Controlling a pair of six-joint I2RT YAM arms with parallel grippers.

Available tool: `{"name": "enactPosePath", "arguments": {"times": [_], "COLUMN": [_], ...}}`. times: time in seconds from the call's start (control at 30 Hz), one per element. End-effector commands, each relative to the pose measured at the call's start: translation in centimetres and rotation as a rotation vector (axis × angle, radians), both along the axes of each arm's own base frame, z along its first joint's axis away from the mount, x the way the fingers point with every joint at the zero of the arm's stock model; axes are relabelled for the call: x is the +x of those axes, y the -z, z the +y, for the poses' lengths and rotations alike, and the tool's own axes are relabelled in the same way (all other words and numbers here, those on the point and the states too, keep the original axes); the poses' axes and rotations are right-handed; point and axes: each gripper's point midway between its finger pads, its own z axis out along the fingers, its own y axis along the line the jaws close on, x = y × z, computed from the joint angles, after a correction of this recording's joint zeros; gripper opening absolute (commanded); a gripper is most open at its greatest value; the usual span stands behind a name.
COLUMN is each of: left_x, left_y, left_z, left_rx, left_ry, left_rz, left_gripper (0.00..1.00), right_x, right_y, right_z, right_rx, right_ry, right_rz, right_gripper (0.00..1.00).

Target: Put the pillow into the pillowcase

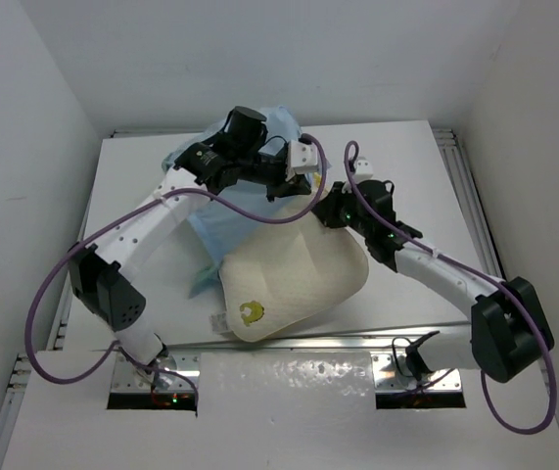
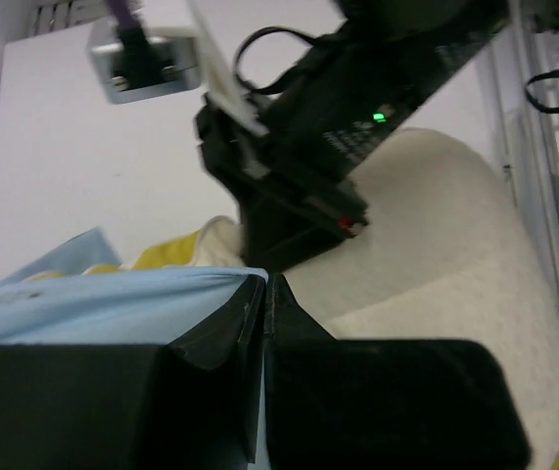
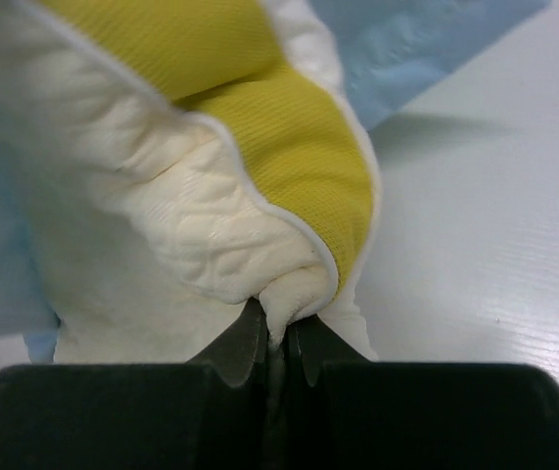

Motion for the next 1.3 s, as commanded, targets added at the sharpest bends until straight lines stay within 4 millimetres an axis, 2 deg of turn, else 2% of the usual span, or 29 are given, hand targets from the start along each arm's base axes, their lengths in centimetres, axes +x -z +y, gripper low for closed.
{"name": "enactPosePath", "arguments": {"times": [0.0,0.07,0.1,0.13,0.17,0.23,0.27,0.3,0.33,0.37,0.4,0.43,0.47,0.5,0.63,0.67,0.7,0.77,0.8,0.9,0.97,1.2,1.23,1.27], "left_x": [-7.0,-5.2,-2.7,1.4,3.8,8.2,8.7,8.5,8.1,7.6,7.0,6.4,6.0,5.3,4.4,4.5,5.1,5.9,6.0,5.7,5.5,9.0,9.2,9.3], "left_y": [-1.1,-0.1,-1.5,-0.6,-1.3,-1.6,-1.7,-0.6,-0.1,1.1,1.9,3.9,4.3,6.5,8.8,8.8,8.2,7.5,7.4,8.1,9.0,10.9,11.1,11.3], "left_z": [-0.7,0.3,0.6,3.4,4.7,7.8,8.2,8.4,8.4,8.5,8.8,9.3,9.9,10.9,13.0,13.1,12.9,11.9,11.4,9.9,9.4,13.2,13.4,13.7], "left_rx": [-0.051,-0.001,-0.042,-0.034,-0.060,-0.029,-0.001,0.037,0.053,0.083,0.109,0.149,0.164,0.223,0.297,0.292,0.259,0.239,0.239,0.273,0.301,0.448,0.463,0.472], "left_ry": [0.223,0.092,0.001,-0.201,-0.300,-0.511,-0.518,-0.518,-0.501,-0.484,-0.480,-0.482,-0.489,-0.493,-0.541,-0.561,-0.604,-0.634,-0.642,-0.636,-0.636,-0.832,-0.840,-0.844], "left_rz": [0.103,0.096,0.013,0.033,0.003,-0.088,-0.125,-0.100,-0.087,-0.068,-0.049,-0.022,-0.026,-0.011,-0.016,-0.012,-0.009,-0.040,-0.057,-0.083,-0.087,-0.279,-0.285,-0.290], "left_gripper": [0.00,0.00,0.00,0.00,0.00,0.00,0.00,0.00,0.00,0.00,0.00,0.00,0.00,0.00,0.00,0.04,0.19,0.34,0.47,0.58,0.60,0.56,0.54,0.43], "right_x": [2.6,2.1,1.6,0.8,-0.2,-2.0,-3.0,-4.0,-5.4,-6.3,-8.1,-8.9,-9.7,-11.2,-12.3,-12.3,-12.2,-12.1,-12.1,-12.4,-12.5,-12.6,-12.6,-12.5], "right_y": [-8.4,-8.0,-7.4,-6.9,-6.5,-4.8,-3.5,-2.4,-1.6,-0.3,0.7,1.6,2.5,2.9,4.0,4.1,4.4,4.2,4.1,3.6,3.4,3.0,3.1,3.1], "right_z": [1.2,1.1,1.0,1.7,1.9,2.9,3.2,3.5,4.8,5.0,6.7,7.2,8.1,9.5,10.9,11.0,10.9,11.0,11.1,11.4,11.6,11.1,11.0,10.9], "right_rx": [0.169,0.152,0.096,0.059,0.025,-0.015,-0.031,-0.050,-0.066,-0.094,-0.106,-0.121,-0.133,-0.131,-0.109,-0.117,-0.128,-0.132,-0.130,-0.113,-0.091,-0.041,-0.040,-0.042], "right_ry": [0.024,0.014,-0.010,-0.036,-0.051,-0.100,-0.120,-0.143,-0.180,-0.183,-0.235,-0.251,-0.266,-0.313,-0.341,-0.341,-0.338,-0.339,-0.342,-0.360,-0.359,-0.328,-0.322,-0.316], "right_rz": [-0.199,-0.198,-0.203,-0.205,-0.207,-0.173,-0.146,-0.121,-0.111,-0.093,-0.074,-0.058,-0.041,-0.033,-0.013,-0.016,-0.017,-0.024,-0.027,-0.021,-0.016,-0.023,-0.020,-0.022], "right_gripper": [0.00,0.00,0.00,0.00,0.00,0.00,0.00,0.00,0.00,0.00,0.00,0.00,0.00,0.00,0.00,0.00,0.00,0.00,0.00,0.00,0.00,0.00,0.00,0.00]}}
